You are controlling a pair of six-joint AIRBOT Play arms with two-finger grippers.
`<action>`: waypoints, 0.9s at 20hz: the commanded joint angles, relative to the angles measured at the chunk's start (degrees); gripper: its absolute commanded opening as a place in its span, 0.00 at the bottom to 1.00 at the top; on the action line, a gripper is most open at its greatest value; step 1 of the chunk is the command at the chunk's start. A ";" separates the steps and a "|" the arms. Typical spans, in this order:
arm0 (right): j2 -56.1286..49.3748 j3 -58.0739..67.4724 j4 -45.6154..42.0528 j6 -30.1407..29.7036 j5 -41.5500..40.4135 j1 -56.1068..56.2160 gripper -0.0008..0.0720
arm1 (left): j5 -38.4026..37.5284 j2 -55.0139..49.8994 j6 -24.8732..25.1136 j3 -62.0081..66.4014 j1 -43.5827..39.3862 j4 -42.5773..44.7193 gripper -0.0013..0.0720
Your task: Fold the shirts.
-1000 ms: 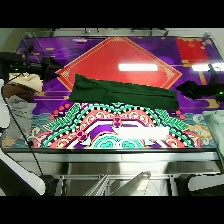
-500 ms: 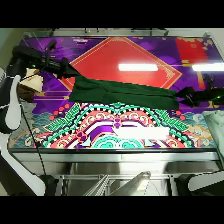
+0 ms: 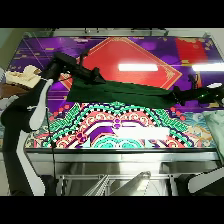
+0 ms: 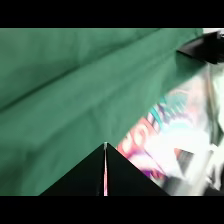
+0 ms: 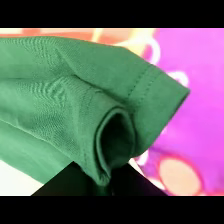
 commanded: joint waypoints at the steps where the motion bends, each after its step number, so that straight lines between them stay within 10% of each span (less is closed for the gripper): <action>1: 0.57 0.24 1.14 -0.81 3.10 0.35 0.05 | -9.18 -3.74 -1.11 0.07 -6.01 1.16 0.03; 7: 4.22 0.59 1.79 -2.43 9.44 -2.03 0.05 | -10.23 -4.31 -11.69 1.64 -11.89 20.83 0.03; 18: 12.66 11.98 8.39 -3.15 19.21 -4.50 0.05 | 0.31 -4.74 -16.65 1.88 -24.41 14.71 0.03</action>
